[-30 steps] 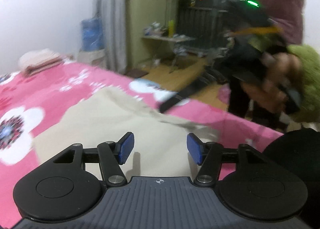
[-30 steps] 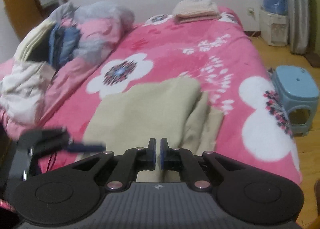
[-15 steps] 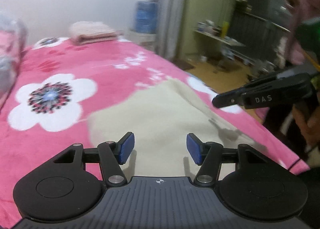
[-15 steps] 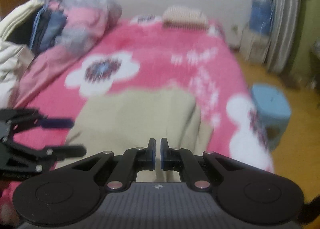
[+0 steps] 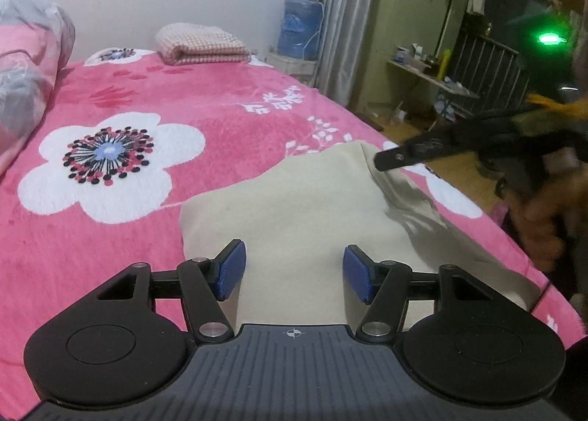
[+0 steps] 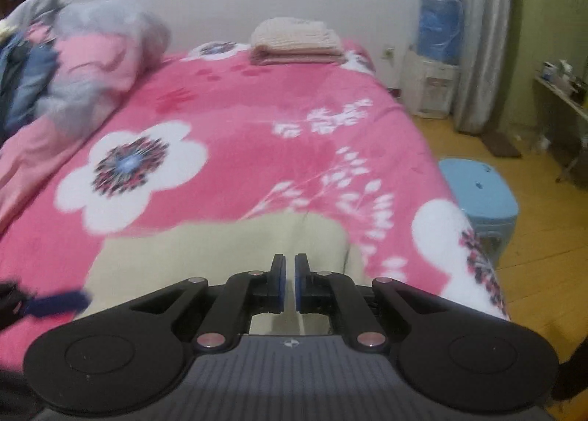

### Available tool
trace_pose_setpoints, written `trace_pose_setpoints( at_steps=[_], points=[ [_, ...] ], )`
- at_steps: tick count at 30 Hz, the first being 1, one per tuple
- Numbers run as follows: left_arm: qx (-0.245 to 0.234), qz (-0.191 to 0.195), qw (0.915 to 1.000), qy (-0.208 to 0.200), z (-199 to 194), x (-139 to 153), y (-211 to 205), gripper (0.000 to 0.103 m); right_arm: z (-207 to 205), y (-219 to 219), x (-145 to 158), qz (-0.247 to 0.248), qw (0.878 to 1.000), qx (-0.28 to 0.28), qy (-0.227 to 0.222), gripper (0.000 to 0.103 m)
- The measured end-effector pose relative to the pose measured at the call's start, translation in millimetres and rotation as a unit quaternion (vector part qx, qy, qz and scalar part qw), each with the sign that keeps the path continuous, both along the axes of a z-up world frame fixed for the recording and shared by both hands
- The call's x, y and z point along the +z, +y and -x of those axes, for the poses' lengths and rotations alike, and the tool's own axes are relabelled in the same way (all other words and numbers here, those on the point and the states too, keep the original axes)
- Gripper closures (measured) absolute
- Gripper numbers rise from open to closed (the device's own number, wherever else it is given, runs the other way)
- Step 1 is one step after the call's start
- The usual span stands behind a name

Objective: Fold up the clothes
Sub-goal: 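Move the open left gripper to the hoodie's folded end beside the right gripper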

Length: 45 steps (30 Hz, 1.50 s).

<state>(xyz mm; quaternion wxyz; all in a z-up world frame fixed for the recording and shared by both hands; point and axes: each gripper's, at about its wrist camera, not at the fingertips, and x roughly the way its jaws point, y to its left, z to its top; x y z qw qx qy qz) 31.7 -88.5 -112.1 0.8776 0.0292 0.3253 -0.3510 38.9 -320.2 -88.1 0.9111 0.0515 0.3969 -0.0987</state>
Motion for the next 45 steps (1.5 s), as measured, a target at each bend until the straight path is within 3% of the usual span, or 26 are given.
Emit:
trace_pose_setpoints(
  at_steps=[2,4,7,13,17,19,23,28,32,37,39,42,45],
  points=[
    [-0.007,0.003,1.0,0.0,-1,-1,0,0.044,-10,-10,-21,-0.007,1.0,-0.021,0.023,0.103],
    [-0.004,0.012,0.9999,0.011,-5,-4,2,0.044,-6,-12,-24,-0.007,1.0,-0.024,0.014,0.103],
    [-0.002,0.027,0.9993,0.026,-12,-4,7,0.044,-4,-5,-18,0.016,0.999,-0.018,0.024,0.103],
    [0.0,0.057,0.9984,0.007,-19,17,9,0.045,30,6,19,-0.018,0.999,-0.014,-0.024,0.103],
    [0.014,0.013,0.9993,0.032,-41,-4,-10,0.046,30,10,-4,-0.022,1.0,-0.015,0.007,0.102],
    [0.011,-0.002,0.9997,0.021,-42,-5,-16,0.045,27,7,-15,-0.026,0.999,-0.023,0.016,0.101],
    [0.013,-0.006,0.9995,0.028,-38,8,-9,0.045,31,13,0,-0.032,0.999,-0.034,0.015,0.1],
    [0.012,0.001,0.9996,0.026,-15,25,13,0.045,74,28,31,-0.081,0.996,-0.027,-0.013,0.1],
    [-0.007,-0.011,0.9995,0.028,12,33,18,0.045,99,38,23,-0.132,0.991,-0.036,0.009,0.099],
    [-0.029,-0.068,0.9967,0.034,33,7,-1,0.044,98,41,-9,-0.13,0.99,-0.041,0.026,0.101],
    [-0.026,-0.084,0.996,0.014,40,4,-6,0.044,97,40,-2,-0.134,0.989,-0.044,0.032,0.1],
    [-0.015,-0.081,0.9961,0.032,37,9,-4,0.044,110,45,19,-0.11,0.993,-0.037,0.029,0.097],
    [-0.002,-0.084,0.9953,0.048,35,10,-4,0.043,117,55,27,-0.066,0.996,0.005,0.053,0.096]
  ],
)
